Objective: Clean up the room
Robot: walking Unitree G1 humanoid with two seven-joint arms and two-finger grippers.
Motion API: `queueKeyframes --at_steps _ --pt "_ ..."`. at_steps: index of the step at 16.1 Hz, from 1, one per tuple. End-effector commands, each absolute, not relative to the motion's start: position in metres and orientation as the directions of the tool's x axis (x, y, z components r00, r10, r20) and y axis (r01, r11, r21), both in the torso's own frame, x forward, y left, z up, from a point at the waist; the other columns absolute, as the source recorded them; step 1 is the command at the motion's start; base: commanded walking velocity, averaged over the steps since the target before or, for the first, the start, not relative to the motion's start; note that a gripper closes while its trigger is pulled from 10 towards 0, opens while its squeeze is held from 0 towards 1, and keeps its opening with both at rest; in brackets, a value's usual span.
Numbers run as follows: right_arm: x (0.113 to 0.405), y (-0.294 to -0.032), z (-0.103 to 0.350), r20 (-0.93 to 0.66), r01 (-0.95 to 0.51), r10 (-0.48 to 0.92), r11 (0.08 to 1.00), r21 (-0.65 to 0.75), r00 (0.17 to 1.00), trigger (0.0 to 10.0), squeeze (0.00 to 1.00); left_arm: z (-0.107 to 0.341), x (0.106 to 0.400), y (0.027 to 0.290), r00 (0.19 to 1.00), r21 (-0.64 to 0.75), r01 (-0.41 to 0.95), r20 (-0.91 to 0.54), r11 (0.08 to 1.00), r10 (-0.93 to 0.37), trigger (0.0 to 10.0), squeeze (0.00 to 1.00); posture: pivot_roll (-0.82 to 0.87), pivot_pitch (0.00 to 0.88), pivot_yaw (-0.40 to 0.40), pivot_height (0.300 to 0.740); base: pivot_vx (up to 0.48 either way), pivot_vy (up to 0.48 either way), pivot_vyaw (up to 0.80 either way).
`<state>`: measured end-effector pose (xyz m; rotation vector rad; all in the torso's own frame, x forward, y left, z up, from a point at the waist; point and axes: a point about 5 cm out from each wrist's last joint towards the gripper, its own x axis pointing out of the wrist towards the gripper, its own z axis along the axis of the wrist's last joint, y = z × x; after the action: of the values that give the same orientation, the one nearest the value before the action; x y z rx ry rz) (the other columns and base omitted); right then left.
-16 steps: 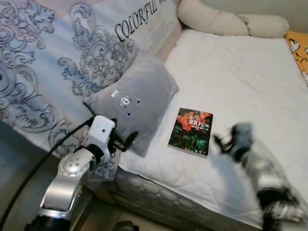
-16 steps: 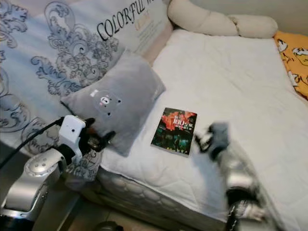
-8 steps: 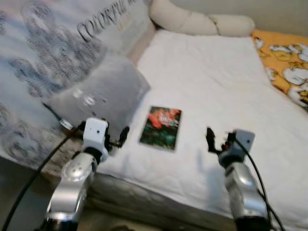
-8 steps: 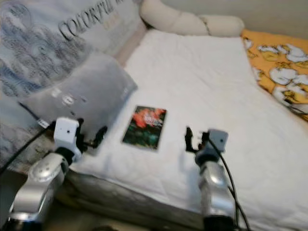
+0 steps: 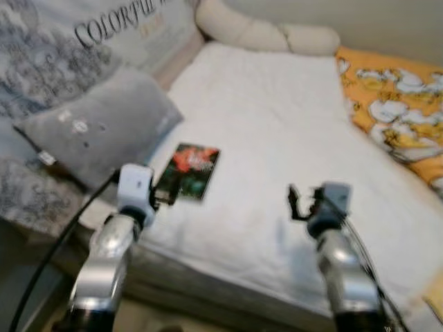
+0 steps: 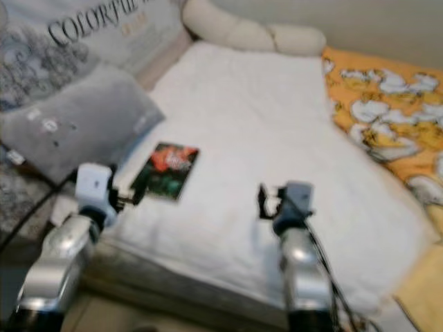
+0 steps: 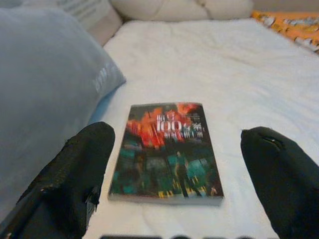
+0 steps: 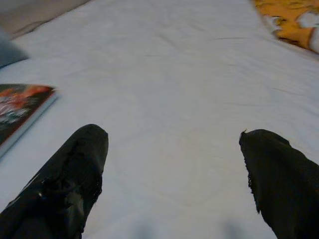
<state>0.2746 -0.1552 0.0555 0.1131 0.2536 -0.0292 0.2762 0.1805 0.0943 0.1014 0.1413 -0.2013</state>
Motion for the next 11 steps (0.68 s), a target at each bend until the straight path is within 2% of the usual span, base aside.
queueKeyframes --at_steps 1,9,11 --pt "0.2819 -0.1590 0.0675 -0.217 0.051 -0.028 0.993 0.103 0.976 10.0 1.00 0.0960 0.2788 0.1777 0.972 0.091 0.203 -0.139 0.975 -0.189 10.0 0.10 0.07 0.000 -0.004 0.740 0.000 -0.480 0.00" --pt "0.2836 -0.1666 0.0631 -0.273 0.111 -0.096 0.993 0.042 0.957 10.0 1.00 0.0952 0.2795 0.1754 0.971 0.105 0.214 -0.131 0.971 -0.200 10.0 0.10 0.07 0.000 -0.009 0.740 0.000 -0.474 0.00" --pt "0.2834 -0.1661 0.0620 -0.292 0.113 -0.100 0.993 0.030 0.951 10.0 1.00 0.0945 0.2794 0.1743 0.968 0.113 0.227 -0.133 0.967 -0.211 10.0 0.10 0.07 0.000 -0.009 0.740 0.000 -0.195 0.00"
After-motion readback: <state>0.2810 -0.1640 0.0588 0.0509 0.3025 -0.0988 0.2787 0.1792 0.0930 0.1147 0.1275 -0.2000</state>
